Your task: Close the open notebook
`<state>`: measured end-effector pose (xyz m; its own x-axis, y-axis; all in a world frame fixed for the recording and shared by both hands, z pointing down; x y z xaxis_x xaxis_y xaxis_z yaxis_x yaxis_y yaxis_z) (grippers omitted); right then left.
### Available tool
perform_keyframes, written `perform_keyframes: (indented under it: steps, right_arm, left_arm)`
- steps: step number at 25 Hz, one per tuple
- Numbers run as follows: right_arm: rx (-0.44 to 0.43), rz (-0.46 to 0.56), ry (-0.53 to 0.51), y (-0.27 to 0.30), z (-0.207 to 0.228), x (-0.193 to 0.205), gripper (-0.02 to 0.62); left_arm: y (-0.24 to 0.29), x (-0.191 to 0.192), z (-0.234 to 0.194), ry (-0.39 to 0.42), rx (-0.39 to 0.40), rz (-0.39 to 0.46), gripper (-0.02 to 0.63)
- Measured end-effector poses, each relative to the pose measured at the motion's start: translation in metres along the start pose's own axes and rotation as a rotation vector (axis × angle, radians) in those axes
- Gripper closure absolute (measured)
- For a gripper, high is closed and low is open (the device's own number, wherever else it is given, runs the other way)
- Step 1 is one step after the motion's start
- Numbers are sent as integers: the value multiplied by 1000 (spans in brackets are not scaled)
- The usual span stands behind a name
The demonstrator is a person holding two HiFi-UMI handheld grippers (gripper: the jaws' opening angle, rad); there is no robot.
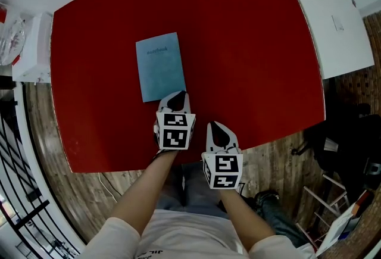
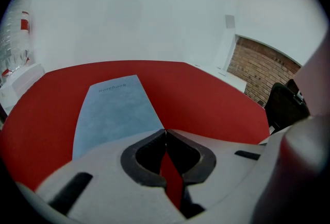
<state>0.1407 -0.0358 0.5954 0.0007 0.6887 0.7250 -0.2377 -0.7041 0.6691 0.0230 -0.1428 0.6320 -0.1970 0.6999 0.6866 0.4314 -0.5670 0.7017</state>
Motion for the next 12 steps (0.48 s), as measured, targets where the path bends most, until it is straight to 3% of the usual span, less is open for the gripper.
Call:
perform_keyframes:
  steps: [12]
  right_arm:
    - [-27, -2, 0, 8, 3, -2, 591]
  left_arm:
    - [10, 8, 3, -1, 0, -24, 594]
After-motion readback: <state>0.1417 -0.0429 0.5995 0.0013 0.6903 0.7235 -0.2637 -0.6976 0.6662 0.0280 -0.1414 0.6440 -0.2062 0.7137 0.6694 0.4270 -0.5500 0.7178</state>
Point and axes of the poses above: the fingertips, and each gripper's own axes: y forward along the fingers, z to its right, x out of its underside, the point moved 7 cm from there along -y, backward along the fingers, and after that the axes turned 1 degree about z, right-handed, at the moved point
